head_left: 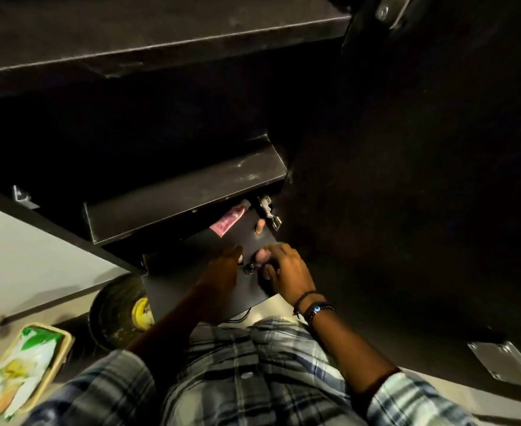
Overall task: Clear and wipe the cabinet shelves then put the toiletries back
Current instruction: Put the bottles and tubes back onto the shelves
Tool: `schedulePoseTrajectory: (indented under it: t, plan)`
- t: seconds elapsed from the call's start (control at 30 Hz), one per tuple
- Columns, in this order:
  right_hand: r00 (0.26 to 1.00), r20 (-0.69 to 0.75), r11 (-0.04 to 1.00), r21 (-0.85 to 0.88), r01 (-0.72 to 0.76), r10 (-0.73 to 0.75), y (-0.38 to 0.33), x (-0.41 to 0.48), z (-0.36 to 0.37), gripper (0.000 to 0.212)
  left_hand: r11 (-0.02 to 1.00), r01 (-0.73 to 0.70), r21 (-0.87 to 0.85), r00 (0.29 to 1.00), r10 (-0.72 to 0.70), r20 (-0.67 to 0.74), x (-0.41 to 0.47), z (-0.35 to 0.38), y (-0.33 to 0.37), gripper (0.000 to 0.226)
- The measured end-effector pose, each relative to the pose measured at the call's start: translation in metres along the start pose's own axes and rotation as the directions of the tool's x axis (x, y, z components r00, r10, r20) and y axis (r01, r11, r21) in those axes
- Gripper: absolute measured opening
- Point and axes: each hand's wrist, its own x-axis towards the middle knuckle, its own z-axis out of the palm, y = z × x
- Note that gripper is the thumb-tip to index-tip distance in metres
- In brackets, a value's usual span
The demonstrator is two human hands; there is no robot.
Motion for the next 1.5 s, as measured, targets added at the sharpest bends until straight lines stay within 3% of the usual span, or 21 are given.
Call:
schedulePoseTrajectory:
  t: [0.1, 0.2, 0.43, 0.6, 0.67, 0.73, 0.83, 0.97, 1.1, 1.2, 1.37, 1.5]
  plan:
    - [0.997, 0.071, 0.998, -0.068, -0.003, 0.008, 0.001, 0.020, 0.005, 0.035, 1.000, 0.004, 0.019, 0.999, -0.005, 0.036, 0.013, 0.005, 0.000, 0.055]
    - [0.994, 0.114, 0.993, -0.116, 0.019, -0.005, 0.004, 0.034, 0.008, 0.035, 0.998, 0.029, 0.061, 1.000, -0.028, -0.012, 0.021, 0.009, 0.000, 0.047]
    - [0.984, 0.176, 0.982, -0.187, 0.030, 0.004, 0.005, 0.047, 0.005, 0.015, 0.980, 0.058, 0.192, 0.996, -0.045, -0.073, 0.020, 0.012, -0.002, 0.031]
    - [0.999, 0.048, 0.992, -0.125, 0.029, -0.023, -0.002, 0.038, -0.013, 0.027, 0.989, 0.045, 0.138, 0.989, -0.025, -0.147, -0.002, -0.005, -0.006, 0.034]
    - [0.997, -0.036, 0.994, -0.079, 0.072, -0.075, -0.011, 0.029, -0.024, 0.024, 0.998, 0.031, 0.051, 0.973, -0.019, -0.231, -0.020, -0.015, -0.008, 0.052]
    - [0.987, -0.112, 0.994, -0.015, 0.112, -0.112, -0.024, 0.020, -0.039, 0.022, 0.998, 0.025, -0.062, 0.939, -0.044, -0.340, -0.040, -0.030, -0.009, 0.055]
    - [0.971, -0.206, 0.983, 0.106, 0.148, -0.124, -0.051, 0.009, -0.059, 0.027, 0.980, -0.050, -0.193, 0.881, -0.048, -0.471, -0.077, -0.060, -0.006, 0.035]
    - [0.936, -0.319, 0.938, 0.256, 0.234, -0.146, -0.098, 0.002, -0.081, 0.028, 0.952, -0.142, -0.273, 0.736, -0.083, -0.672, -0.120, -0.103, 0.007, 0.010]
    - [0.888, -0.391, 0.866, 0.326, 0.379, -0.242, -0.146, 0.007, -0.091, 0.023, 0.943, -0.166, -0.289, 0.602, -0.135, -0.787, -0.141, -0.137, 0.006, 0.022]
    - [0.861, -0.404, 0.829, 0.331, 0.451, -0.308, -0.175, 0.017, -0.091, 0.024, 0.935, -0.153, -0.321, 0.577, -0.180, -0.797, -0.146, -0.159, 0.002, 0.024]
    - [0.841, -0.413, 0.795, 0.344, 0.499, -0.350, -0.204, 0.034, -0.085, 0.021, 0.964, 0.065, -0.258, 0.547, -0.250, -0.799, -0.129, -0.183, -0.007, 0.023]
    - [0.850, -0.387, 0.827, 0.292, 0.481, -0.358, -0.217, 0.053, -0.080, 0.017, 0.947, 0.242, -0.213, 0.585, -0.317, -0.746, -0.111, -0.198, -0.002, 0.029]
